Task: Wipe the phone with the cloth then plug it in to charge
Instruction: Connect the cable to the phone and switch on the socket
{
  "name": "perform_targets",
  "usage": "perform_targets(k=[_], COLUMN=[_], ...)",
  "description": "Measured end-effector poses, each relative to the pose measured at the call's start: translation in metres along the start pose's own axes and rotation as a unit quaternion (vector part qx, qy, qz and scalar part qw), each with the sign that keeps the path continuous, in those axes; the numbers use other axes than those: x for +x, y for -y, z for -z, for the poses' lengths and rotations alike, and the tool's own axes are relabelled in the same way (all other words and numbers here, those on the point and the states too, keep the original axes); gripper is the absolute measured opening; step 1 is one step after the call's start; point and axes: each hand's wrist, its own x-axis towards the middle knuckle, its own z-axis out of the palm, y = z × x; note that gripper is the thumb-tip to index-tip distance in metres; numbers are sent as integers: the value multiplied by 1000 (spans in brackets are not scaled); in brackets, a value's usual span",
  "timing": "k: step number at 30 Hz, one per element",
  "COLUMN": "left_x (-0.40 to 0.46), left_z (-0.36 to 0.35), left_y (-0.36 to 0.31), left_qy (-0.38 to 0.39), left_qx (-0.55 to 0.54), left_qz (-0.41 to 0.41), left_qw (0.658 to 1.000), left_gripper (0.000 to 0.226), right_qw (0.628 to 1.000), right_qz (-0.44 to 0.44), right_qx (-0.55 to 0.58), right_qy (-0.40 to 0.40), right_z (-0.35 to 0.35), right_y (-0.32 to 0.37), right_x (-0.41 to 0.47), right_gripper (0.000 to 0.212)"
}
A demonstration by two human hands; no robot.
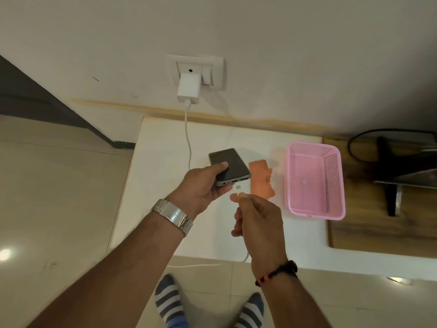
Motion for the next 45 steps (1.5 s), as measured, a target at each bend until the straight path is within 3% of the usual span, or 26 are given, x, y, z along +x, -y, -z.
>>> perform_targets(k=[8,13,24,38,42,45], left_x=[-3,-4,-8,-6,-8,-9], left_z=[-2,-1,6,11,16,23], left_y=[1,0,1,3,-3,-6], left_qy=[-2,-2,19,19,42,71], left_qx=[13,20,133,151,161,180], left_qz=[-17,-30,-152,-152,-158,-160], left_qw=[1000,999,979,977,973,968], left_gripper=[28,20,20,23,27,29], right_qw=[1000,999,993,991,991,993], right_qz=[-27,-39,-100,-90,-79,-89], right_qx=[15,5,54,65,37,36], right_qy=[6,2,39,69,100,70], right_z=[-3,-3,1,-3,4,16], right_y=[9,9,13,4,0,-1], right_x=[5,5,5,12,11,20], right_gripper=[26,25,20,21,23,24])
